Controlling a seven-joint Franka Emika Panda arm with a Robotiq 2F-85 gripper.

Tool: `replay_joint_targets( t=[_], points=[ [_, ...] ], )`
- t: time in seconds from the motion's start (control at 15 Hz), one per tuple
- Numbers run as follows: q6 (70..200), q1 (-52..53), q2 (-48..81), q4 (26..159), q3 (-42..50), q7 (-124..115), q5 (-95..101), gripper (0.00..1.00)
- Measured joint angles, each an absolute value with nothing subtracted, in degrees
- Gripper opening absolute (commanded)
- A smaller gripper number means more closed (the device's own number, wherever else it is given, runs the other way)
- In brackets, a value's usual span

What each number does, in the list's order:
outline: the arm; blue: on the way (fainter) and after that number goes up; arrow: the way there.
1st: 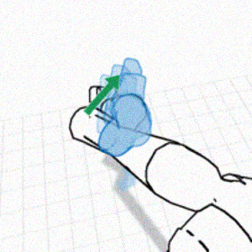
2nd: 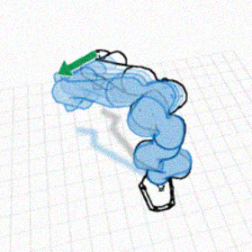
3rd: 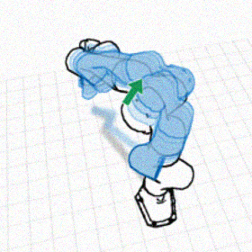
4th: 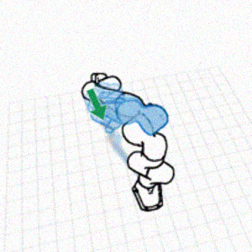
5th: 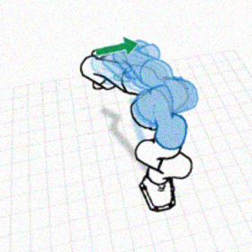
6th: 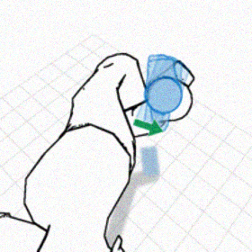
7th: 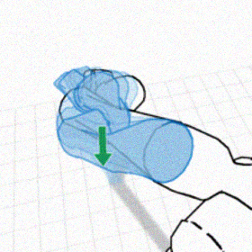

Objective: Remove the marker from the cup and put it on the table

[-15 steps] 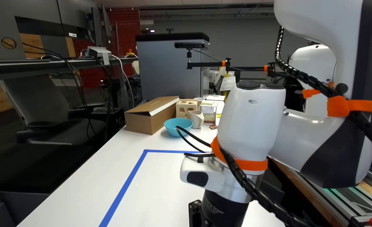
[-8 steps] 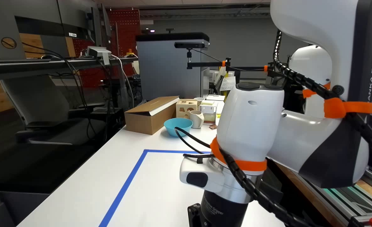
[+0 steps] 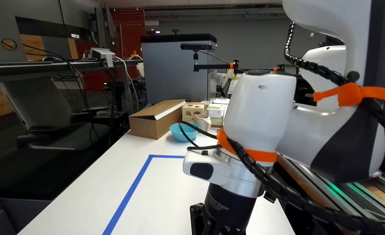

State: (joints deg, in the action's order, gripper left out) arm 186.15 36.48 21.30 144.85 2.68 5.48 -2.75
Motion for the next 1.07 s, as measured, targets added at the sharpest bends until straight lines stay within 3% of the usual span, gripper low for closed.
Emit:
replay_joint_targets(
  t=[0.47,1.07],
  points=[
    [181.4,36.7,11.9,147.1,5.0,6.2,-2.7,0.05],
    [172.0,34.8,4.2,147.6,18.8,8.1,2.6,0.05]
  ],
)
